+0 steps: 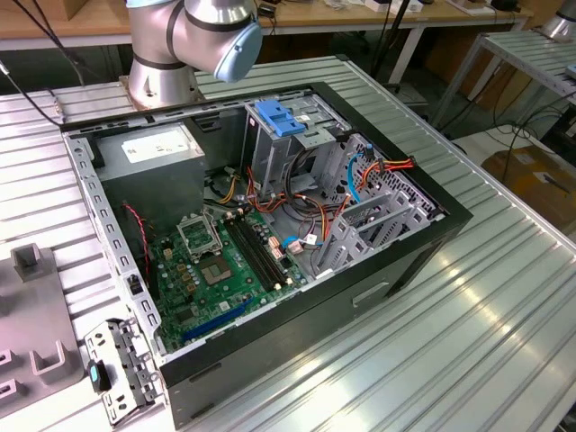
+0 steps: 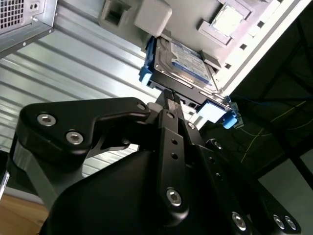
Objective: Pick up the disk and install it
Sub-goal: 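Reach for the disk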
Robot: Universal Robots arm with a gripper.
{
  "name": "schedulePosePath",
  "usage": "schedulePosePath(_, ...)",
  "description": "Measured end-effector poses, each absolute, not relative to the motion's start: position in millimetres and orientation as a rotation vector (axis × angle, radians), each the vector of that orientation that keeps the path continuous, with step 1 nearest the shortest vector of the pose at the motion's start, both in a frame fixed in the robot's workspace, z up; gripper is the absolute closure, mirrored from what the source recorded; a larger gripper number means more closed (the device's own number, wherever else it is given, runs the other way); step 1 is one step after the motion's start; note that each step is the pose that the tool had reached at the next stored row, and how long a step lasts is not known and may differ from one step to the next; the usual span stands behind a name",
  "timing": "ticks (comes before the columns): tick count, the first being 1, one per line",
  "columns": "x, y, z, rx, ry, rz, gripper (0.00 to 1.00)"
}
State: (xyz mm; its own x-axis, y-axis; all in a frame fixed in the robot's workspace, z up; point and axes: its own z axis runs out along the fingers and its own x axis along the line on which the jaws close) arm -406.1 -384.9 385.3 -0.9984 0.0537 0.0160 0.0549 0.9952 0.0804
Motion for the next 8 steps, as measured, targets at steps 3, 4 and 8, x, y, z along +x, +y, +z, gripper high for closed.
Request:
schedulePosePath(3, -420.1, -384.5, 385.0, -0.085, -3.122, -0.132, 0.89)
schedulePosePath(4, -424.9, -384.4, 384.8, -0.085, -3.122, -0.134, 0.89)
schedulePosePath(8, -442.7, -384.2, 384.2, -0.085, -3.12, -0.143, 0.89)
